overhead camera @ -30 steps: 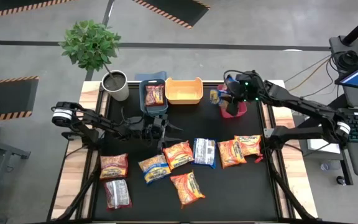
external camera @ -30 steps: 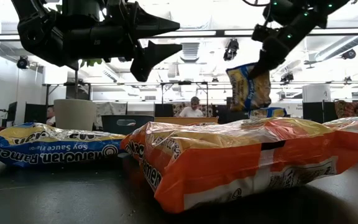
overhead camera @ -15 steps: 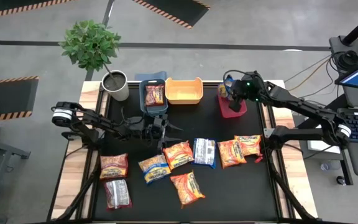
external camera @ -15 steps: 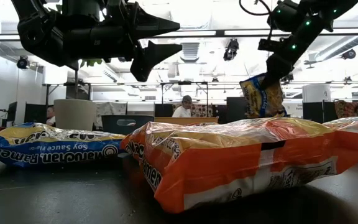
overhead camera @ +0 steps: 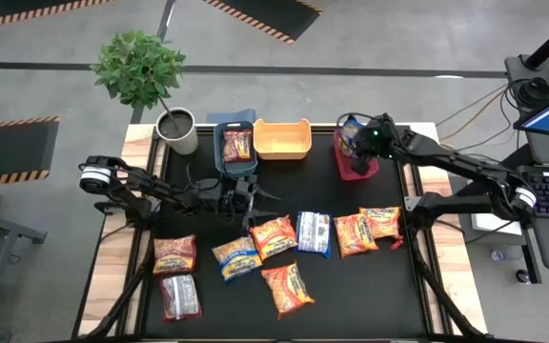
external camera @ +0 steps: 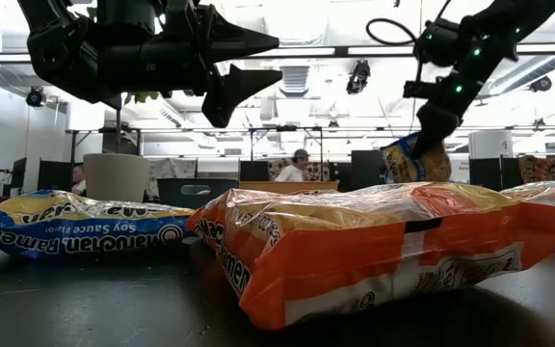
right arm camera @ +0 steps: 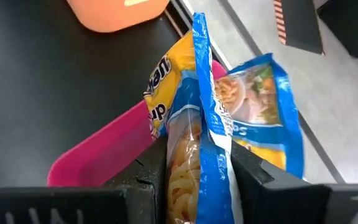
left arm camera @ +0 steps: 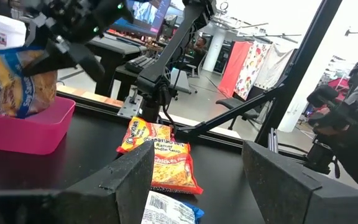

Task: Sort Maruchan noodles
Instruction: Put the blue noodle pack into the red bin

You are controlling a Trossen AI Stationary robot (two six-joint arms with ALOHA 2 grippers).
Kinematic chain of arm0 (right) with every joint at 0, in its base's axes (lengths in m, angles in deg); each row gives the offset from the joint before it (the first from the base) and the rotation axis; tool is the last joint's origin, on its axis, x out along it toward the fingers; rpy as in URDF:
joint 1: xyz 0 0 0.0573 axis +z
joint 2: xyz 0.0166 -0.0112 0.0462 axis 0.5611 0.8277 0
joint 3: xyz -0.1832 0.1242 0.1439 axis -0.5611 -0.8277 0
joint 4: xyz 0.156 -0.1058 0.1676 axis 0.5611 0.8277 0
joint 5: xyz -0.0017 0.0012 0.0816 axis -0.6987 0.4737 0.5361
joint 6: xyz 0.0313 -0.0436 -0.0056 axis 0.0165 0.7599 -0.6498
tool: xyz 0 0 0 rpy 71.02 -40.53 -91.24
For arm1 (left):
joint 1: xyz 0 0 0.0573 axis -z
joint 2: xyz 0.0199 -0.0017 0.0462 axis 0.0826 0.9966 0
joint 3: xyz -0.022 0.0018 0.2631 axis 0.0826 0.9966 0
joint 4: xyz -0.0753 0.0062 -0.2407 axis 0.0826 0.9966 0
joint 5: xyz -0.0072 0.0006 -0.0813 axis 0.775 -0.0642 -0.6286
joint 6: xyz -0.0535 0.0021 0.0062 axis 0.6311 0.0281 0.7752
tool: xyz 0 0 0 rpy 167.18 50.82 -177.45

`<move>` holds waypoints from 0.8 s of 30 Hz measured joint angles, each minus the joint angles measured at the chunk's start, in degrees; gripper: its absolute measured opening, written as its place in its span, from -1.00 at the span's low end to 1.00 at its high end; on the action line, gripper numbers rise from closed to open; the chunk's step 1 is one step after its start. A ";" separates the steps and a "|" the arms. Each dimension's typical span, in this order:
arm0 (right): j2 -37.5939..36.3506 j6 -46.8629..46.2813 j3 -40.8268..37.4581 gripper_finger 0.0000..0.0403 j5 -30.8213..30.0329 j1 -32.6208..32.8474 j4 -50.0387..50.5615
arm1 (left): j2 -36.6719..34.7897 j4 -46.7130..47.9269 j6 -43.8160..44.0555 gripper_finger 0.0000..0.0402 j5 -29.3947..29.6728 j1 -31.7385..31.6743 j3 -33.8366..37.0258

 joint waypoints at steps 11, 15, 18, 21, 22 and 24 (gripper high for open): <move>12.79 1.78 -0.72 -0.35 -2.84 -0.04 -9.35 | 0.02 0.01 -0.50 0.13 0.02 0.00 -0.31; 16.57 1.48 -0.65 -0.27 -3.35 -0.04 -10.52 | 0.02 0.02 -0.50 0.13 0.02 0.00 -0.33; 18.10 1.36 -0.65 -0.20 -3.38 -0.04 -11.56 | 0.02 0.02 -0.62 0.13 0.02 0.00 -0.33; 18.37 1.32 -0.65 -0.13 -3.34 -0.04 -12.02 | 0.02 0.02 -0.90 0.13 0.02 0.00 -0.33; 18.15 1.20 -0.65 -0.09 -3.30 -0.04 -11.98 | 0.02 0.02 -0.93 0.13 0.02 0.00 -0.33; 17.37 0.99 -0.74 -0.03 -3.05 -0.04 -11.69 | 0.02 0.02 -0.93 0.13 0.02 0.00 -0.33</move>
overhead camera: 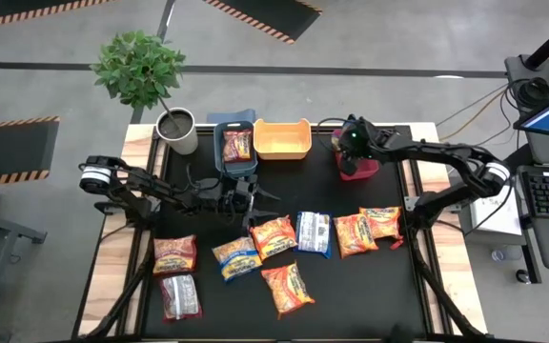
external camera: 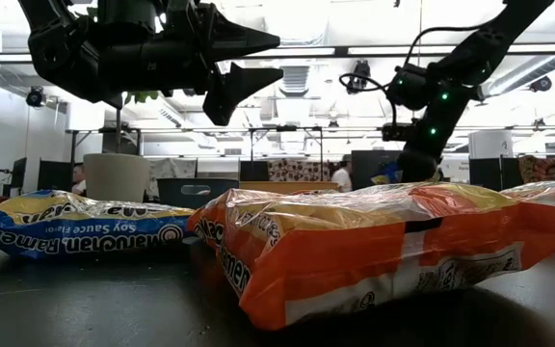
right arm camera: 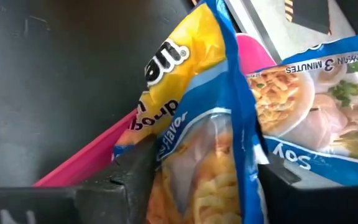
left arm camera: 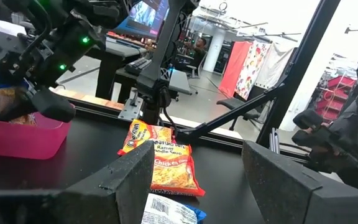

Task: Sort Maruchan noodles
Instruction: Put the blue noodle pack into the red bin, then put the orange noodle pack into the yellow bin

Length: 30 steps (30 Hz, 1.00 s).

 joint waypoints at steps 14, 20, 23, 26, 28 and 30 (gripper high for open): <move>-8.53 0.43 -0.01 0.13 -7.70 0.04 0.10 | 0.00 0.02 0.00 0.13 0.00 0.00 0.00; -13.84 -6.96 0.39 0.12 -4.88 0.58 -0.07 | 0.00 0.55 1.12 0.13 -0.02 0.00 0.00; -16.74 -11.81 -0.13 0.12 3.43 1.59 -1.20 | 0.00 1.44 4.00 0.13 -0.02 0.11 0.00; -19.56 -14.80 -2.16 0.12 10.40 3.85 -6.69 | 0.00 1.90 6.82 0.13 0.07 1.21 -0.02; -21.21 -15.64 -4.42 0.12 13.22 6.09 -13.11 | 0.00 1.82 7.42 0.13 0.55 2.87 -0.02; -22.52 -15.63 -7.13 0.12 15.16 8.50 -21.27 | 0.00 1.86 7.50 0.12 3.56 5.02 -0.02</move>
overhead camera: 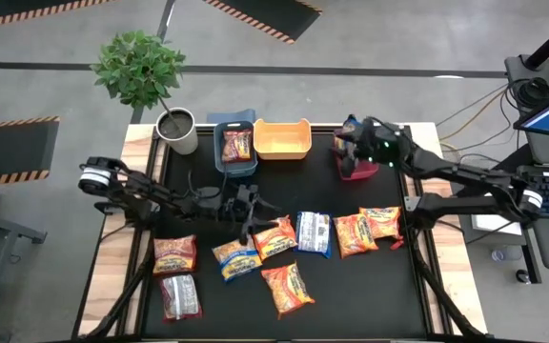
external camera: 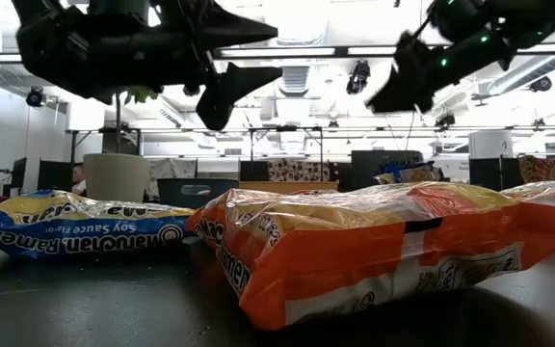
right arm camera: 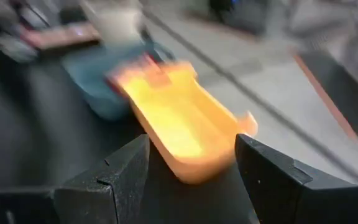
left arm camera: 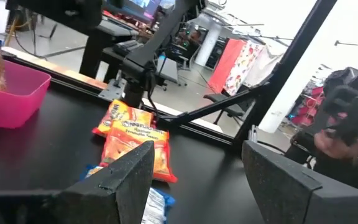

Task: Sort Maruchan noodles
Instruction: Put the orange noodle pack into the yellow bin

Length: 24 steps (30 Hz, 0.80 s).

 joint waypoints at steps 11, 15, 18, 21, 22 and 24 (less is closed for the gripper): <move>-1.09 4.93 -9.79 0.12 10.26 5.82 -33.25 | 0.00 -0.04 2.65 0.06 8.55 7.78 0.00; -1.06 4.48 -9.86 0.12 12.48 5.84 -33.20 | 0.00 0.02 3.01 0.06 8.57 7.88 0.00; -0.73 3.85 -9.89 0.12 12.60 5.84 -33.10 | 0.00 0.71 3.52 0.06 9.59 7.72 0.00; -0.72 2.31 -9.97 0.12 12.62 5.84 -33.07 | 0.00 3.38 5.92 0.05 11.42 7.72 -0.12; -0.72 1.45 -10.04 0.12 12.88 5.84 -33.11 | 0.00 4.54 7.07 0.05 11.47 7.72 -0.22; -0.72 -0.05 -10.07 0.12 14.31 5.84 -32.91 | 0.00 7.70 9.62 0.05 11.37 7.95 -0.74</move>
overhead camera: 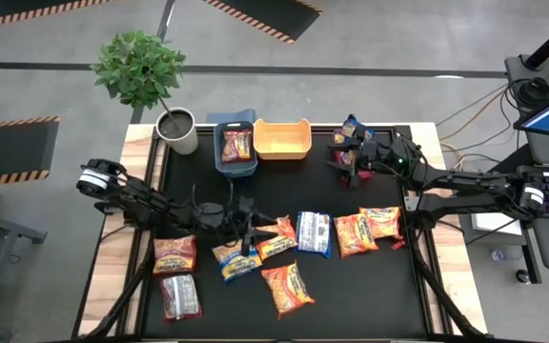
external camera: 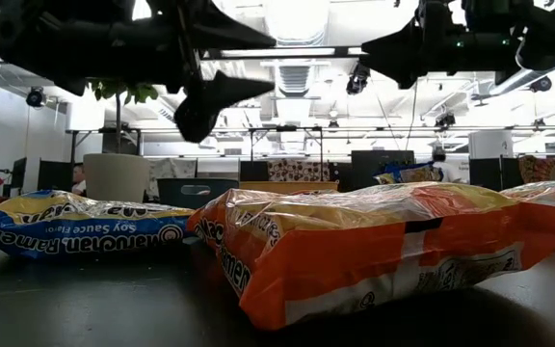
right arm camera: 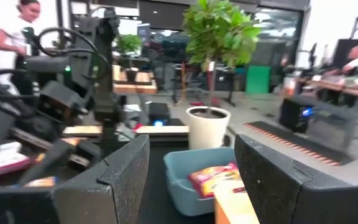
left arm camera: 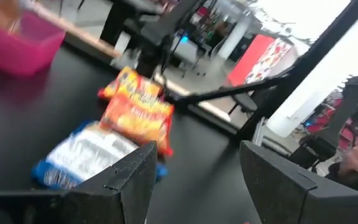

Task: Sort Maruchan noodles
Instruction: Put the orange noodle pack into the yellow bin

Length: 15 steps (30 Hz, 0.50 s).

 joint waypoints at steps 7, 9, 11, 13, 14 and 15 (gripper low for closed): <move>-0.13 -4.10 0.00 0.12 5.48 0.24 0.09 | -0.05 19.51 2.47 0.05 -10.06 0.75 -7.57; -0.15 -4.63 -0.04 0.12 5.70 0.37 0.19 | -0.07 28.88 0.76 0.05 -11.59 0.75 -11.17; -0.07 -4.69 -0.09 0.12 5.75 0.63 0.42 | -0.07 38.54 -1.92 0.05 -12.04 1.04 -14.44; -0.07 -4.60 -0.17 0.12 5.75 0.63 1.01 | -0.07 46.88 -4.79 0.05 -12.14 1.22 -17.27; -0.05 -4.58 -0.17 0.12 5.75 0.63 1.11 | -0.07 49.93 -6.23 0.05 -11.95 1.24 -18.39; -0.04 -4.42 -0.17 0.12 5.75 0.63 1.20 | -0.08 52.40 -7.56 0.05 -11.28 1.24 -19.21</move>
